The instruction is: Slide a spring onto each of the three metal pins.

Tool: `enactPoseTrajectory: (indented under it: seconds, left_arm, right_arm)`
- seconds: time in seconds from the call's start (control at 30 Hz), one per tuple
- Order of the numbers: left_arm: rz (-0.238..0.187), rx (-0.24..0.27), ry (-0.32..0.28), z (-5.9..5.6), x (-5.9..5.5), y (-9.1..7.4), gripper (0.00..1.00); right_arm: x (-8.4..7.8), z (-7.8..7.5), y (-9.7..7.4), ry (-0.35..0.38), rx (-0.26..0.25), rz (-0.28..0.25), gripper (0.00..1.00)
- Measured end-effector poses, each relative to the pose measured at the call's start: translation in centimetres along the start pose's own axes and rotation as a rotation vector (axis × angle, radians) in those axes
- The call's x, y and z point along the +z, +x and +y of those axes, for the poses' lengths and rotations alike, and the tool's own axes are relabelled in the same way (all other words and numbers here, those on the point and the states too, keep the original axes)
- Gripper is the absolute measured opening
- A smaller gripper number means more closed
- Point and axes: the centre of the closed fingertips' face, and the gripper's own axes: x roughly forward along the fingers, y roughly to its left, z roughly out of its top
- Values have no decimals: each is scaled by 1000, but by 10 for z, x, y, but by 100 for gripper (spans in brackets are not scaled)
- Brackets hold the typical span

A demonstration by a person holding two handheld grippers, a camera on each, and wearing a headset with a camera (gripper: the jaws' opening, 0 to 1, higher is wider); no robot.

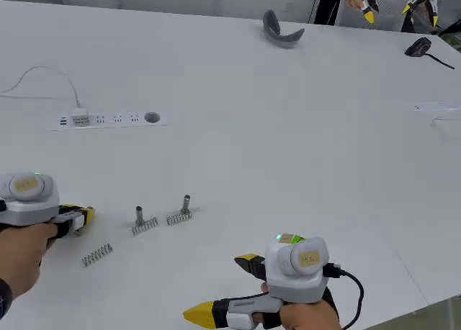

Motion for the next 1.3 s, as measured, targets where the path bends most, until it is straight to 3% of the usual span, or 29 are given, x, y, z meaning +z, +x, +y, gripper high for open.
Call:
enactPoseTrajectory:
  seconds: [0.13,0.2,0.37,0.47,0.53,0.63,0.9,1.07,1.1,1.13,1.17,1.3]
  left_arm:
    - [39,31,88,1,-2,2,12]
    - [34,27,125,0,0,3,11]
    - [66,-1,201,-7,-4,4,10]
    - [104,-36,314,-16,-9,4,9]
    - [120,-60,344,-21,-11,5,9]
    - [149,-57,430,-23,-13,5,9]
    - [193,-80,529,-25,-13,6,11]
    - [212,-61,512,-25,-14,5,8]
    - [207,-69,503,-27,-14,4,8]
    - [171,-80,453,-33,-11,3,8]
    - [164,-87,432,-34,-11,1,8]
    - [145,-82,400,-33,-9,-6,7]
  right_arm:
    - [0,-1,1,3,0,2,91]
    - [0,-1,1,3,1,3,91]
    - [1,0,2,7,7,1,91]
    - [1,0,2,8,8,0,91]
    - [0,-1,3,10,6,1,91]
    - [-2,1,4,10,12,7,91]
    - [-1,3,6,23,19,-8,91]
    - [-1,5,6,21,19,-7,91]
    - [-1,5,6,22,17,-10,91]
    - [-1,4,4,25,15,-12,91]
    - [-1,4,3,26,14,-14,91]
    - [-4,0,0,31,3,-13,91]
